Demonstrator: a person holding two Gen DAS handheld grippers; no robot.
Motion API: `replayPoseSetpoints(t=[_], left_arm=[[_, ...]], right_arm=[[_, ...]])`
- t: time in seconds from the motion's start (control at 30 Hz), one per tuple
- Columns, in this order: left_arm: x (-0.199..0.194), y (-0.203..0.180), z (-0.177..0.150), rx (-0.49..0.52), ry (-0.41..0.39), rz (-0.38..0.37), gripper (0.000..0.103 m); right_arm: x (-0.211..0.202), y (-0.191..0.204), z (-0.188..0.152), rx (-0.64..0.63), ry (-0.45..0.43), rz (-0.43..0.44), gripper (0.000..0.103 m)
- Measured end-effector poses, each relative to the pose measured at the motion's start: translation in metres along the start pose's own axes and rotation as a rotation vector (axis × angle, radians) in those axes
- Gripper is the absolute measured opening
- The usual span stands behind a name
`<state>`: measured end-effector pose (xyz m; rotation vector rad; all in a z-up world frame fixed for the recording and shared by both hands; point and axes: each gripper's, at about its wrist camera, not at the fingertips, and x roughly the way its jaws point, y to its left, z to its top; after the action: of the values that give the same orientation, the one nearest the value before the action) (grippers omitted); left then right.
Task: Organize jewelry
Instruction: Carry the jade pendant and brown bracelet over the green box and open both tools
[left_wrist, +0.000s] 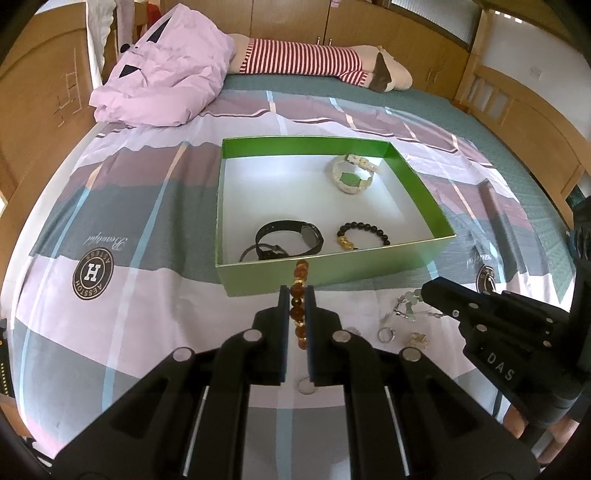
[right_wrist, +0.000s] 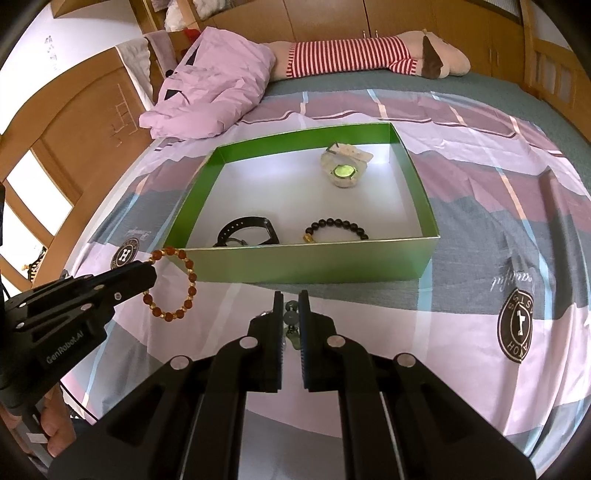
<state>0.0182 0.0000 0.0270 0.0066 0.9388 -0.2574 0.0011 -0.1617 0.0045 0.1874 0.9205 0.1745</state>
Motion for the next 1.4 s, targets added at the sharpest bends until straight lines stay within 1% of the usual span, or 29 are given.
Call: replayPoseSetpoints(t=[0.2,0.33,0.37,0.47,0.57,0.63,0.67,0.73,0.8,0.9,1.0,1.13,1.17,1.2,1.23,1.27,1.3,1.4], left_arm=[[-0.007,-0.003,0.0,0.0,-0.04,0.009,0.007],[-0.021,0.002,0.005,-0.027,-0.115,-0.006,0.007],[-0.026,0.004,0.008,-0.037,-0.136,-0.017,0.007],[-0.033,0.009,0.023,-0.044,-0.16,-0.068,0.007],[-0.036,0.01,0.045,-0.031,-0.201,-0.071,0.007],[-0.032,0.011,0.057,-0.025,-0.224,-0.083,0.007],[-0.028,0.012,0.06,-0.033,-0.22,-0.098,0.007],[-0.011,0.018,0.068,-0.073,-0.181,-0.157,0.007],[0.002,0.02,0.073,-0.085,-0.165,-0.174,0.007],[0.024,0.019,0.079,-0.08,-0.15,-0.147,0.007],[0.047,0.027,0.08,-0.108,-0.101,-0.146,0.007],[0.063,0.035,0.076,-0.133,-0.062,-0.125,0.007],[0.064,0.035,0.075,-0.132,-0.058,-0.119,0.007],[0.065,0.035,0.074,-0.13,-0.053,-0.112,0.008],[0.066,0.034,0.073,-0.131,-0.05,-0.102,0.015],[0.064,0.033,0.071,-0.128,-0.047,-0.099,0.02],[0.062,0.032,0.071,-0.124,-0.048,-0.104,0.023],[0.046,0.025,0.067,-0.085,-0.053,-0.115,0.023]], right_arm=[[-0.005,0.002,0.001,-0.01,-0.031,-0.002,0.007],[-0.014,0.006,0.004,-0.017,-0.075,0.013,0.007],[-0.017,0.007,0.007,-0.021,-0.088,0.017,0.007],[-0.026,0.009,0.019,-0.032,-0.151,0.031,0.007],[-0.024,0.008,0.04,-0.031,-0.193,0.046,0.007],[-0.017,0.004,0.053,-0.009,-0.201,0.061,0.007],[-0.011,0.0,0.06,0.011,-0.197,0.072,0.007],[0.002,-0.004,0.07,0.035,-0.178,0.073,0.007],[0.014,-0.009,0.077,0.049,-0.164,0.056,0.007],[0.025,-0.014,0.08,0.071,-0.145,0.053,0.007],[0.034,-0.017,0.081,0.081,-0.125,0.04,0.007],[0.042,-0.017,0.08,0.089,-0.095,0.032,0.008],[0.045,-0.017,0.079,0.083,-0.079,0.025,0.009],[0.049,-0.015,0.079,0.068,-0.052,0.007,0.024],[0.051,-0.013,0.078,0.058,-0.036,-0.008,0.048],[0.048,-0.012,0.075,0.047,-0.029,-0.027,0.053],[0.043,-0.012,0.071,0.044,-0.04,-0.024,0.053],[0.022,-0.011,0.059,0.015,-0.013,0.026,0.053]])
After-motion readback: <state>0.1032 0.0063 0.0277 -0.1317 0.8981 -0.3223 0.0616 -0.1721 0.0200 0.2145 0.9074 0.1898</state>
